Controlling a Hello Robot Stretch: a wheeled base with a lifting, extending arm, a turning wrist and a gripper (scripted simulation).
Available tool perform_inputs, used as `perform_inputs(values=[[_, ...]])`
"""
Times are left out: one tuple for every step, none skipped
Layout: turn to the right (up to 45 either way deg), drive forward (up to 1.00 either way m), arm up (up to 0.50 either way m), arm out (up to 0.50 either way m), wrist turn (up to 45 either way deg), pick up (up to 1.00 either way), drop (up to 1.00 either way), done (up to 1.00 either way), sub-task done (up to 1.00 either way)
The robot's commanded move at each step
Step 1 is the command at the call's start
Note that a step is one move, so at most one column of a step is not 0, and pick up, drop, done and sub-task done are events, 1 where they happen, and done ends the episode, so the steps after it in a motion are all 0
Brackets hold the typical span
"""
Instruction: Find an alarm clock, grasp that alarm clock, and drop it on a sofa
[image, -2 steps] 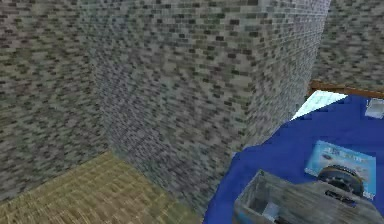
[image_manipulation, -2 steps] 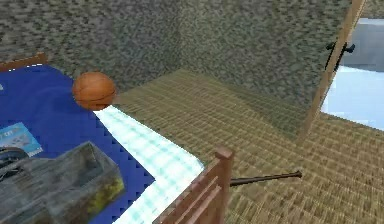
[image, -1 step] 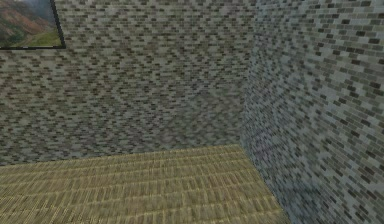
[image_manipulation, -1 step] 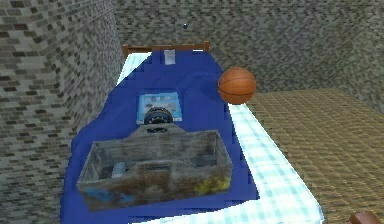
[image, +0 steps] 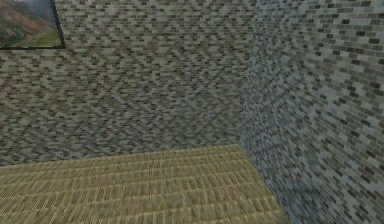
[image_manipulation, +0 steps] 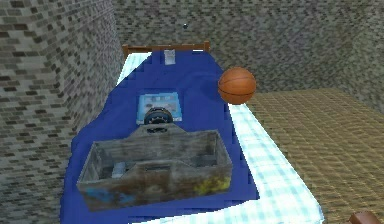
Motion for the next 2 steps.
perform_inputs(values=[[0.0,0.0,0.36,0.0,0.0,0.0,0.0,0.0,0.0],[0.0,0.0,0.0,0.5,0.0,0.0,0.0,0.0,0.0]])
